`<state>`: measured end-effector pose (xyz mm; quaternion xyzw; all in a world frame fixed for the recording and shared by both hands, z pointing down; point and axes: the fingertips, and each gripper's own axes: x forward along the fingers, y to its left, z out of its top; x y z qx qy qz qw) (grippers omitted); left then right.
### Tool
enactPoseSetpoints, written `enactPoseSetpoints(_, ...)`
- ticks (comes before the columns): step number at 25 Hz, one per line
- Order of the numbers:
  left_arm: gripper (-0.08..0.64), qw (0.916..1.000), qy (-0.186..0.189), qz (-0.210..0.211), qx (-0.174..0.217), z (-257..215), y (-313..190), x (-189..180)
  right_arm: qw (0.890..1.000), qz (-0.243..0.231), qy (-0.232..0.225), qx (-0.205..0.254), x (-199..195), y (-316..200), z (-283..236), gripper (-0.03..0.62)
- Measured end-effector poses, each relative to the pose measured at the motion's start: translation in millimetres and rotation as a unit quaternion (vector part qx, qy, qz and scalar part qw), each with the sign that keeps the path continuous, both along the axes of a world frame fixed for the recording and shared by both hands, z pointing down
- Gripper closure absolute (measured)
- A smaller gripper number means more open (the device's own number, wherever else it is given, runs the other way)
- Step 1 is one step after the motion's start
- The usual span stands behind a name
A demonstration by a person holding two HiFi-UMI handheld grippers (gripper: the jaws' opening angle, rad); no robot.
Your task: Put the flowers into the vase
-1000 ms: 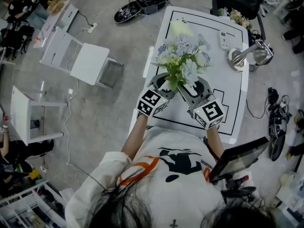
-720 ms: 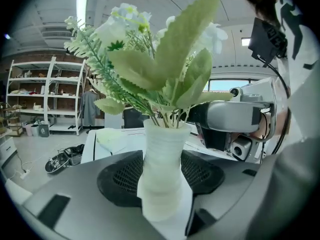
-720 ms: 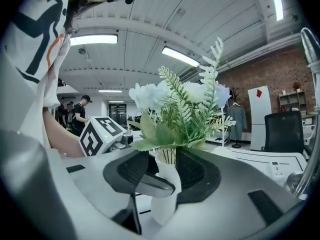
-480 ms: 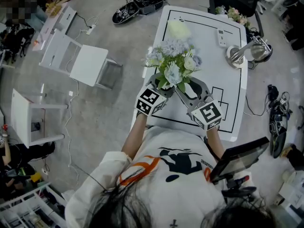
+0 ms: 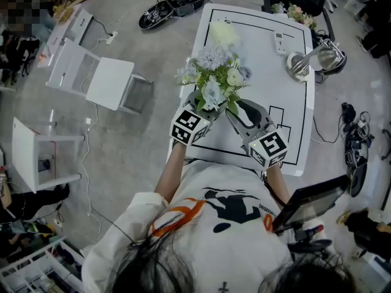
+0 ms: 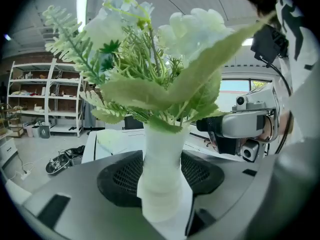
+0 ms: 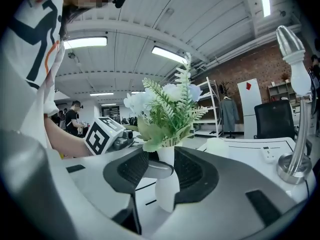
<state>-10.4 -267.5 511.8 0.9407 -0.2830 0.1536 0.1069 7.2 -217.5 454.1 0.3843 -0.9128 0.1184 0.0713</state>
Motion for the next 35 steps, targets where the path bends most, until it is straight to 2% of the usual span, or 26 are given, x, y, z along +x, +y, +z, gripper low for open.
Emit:
enactPoseSetpoints(10, 0.303, 0.9997, 0.005, -0.012, 0.020, -7, 2, 3, 1.000, 0.008, -0.011, -0.020, 11, 10, 10, 0.433)
enactPoseSetpoints(19, 0.295, 0.9991, -0.006, -0.040, 0.015, -4, 19, -19, 1.000, 0.007, -0.017, -0.016, 10, 22, 7, 0.433)
enactPoseSetpoints(28, 0.295, 0.9978, -0.005, -0.062, 0.022, -19, 49, -30, 1.000, 0.005, -0.018, -0.003, 11, 44, 1, 0.434)
enactPoseSetpoints(32, 0.296, 0.9979, 0.016, -0.061, 0.019, -27, 73, -22, 1.000, 0.004, -0.013, -0.002, 15, 62, 1, 0.434)
enactPoseSetpoints(35, 0.342, 0.9981, 0.017, -0.055, 0.024, -32, 94, -10, 1.000, 0.002, -0.011, -0.003, 22, 80, 2, 0.434)
